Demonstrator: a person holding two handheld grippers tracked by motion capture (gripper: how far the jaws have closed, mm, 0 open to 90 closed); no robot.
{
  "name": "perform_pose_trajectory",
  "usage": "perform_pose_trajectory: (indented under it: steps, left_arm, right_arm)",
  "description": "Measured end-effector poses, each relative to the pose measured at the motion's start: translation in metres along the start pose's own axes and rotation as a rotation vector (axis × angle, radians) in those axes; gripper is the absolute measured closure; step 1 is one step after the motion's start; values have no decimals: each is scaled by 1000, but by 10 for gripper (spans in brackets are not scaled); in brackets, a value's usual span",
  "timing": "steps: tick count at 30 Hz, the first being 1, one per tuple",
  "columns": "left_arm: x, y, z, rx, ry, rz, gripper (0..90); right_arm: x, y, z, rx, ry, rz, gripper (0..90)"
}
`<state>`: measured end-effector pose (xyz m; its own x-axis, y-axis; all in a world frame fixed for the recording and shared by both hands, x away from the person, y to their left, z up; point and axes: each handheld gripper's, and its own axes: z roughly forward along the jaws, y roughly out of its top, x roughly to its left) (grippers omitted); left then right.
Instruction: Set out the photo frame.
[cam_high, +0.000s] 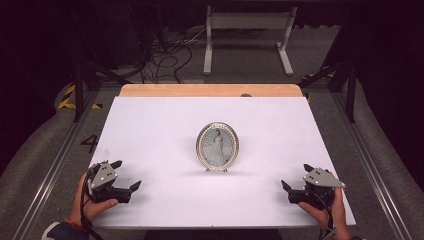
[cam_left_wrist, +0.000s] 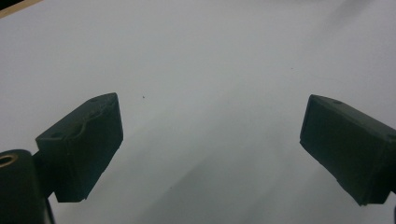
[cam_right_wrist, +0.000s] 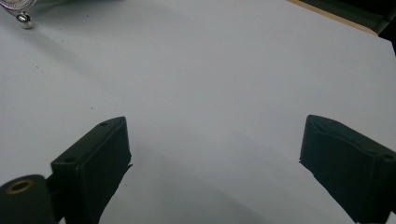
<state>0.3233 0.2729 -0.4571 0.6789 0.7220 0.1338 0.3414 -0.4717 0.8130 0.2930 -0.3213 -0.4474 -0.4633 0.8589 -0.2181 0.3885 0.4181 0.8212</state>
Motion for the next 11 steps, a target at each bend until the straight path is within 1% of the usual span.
perform_pose_trajectory:
  steps: [2, 5, 11]
  left_arm:
    - [0, 0, 0, -1, 0, -8, 64]
    - [0, 1, 1, 2, 1, 2, 64]
    - [0, 2, 3, 2, 1, -4, 62]
  right_arm:
    - [0, 0, 0, 0, 0, 0, 83]
    - [0, 0, 0, 2, -2, -4, 84]
    - [0, 0, 1, 2, -2, 2, 84]
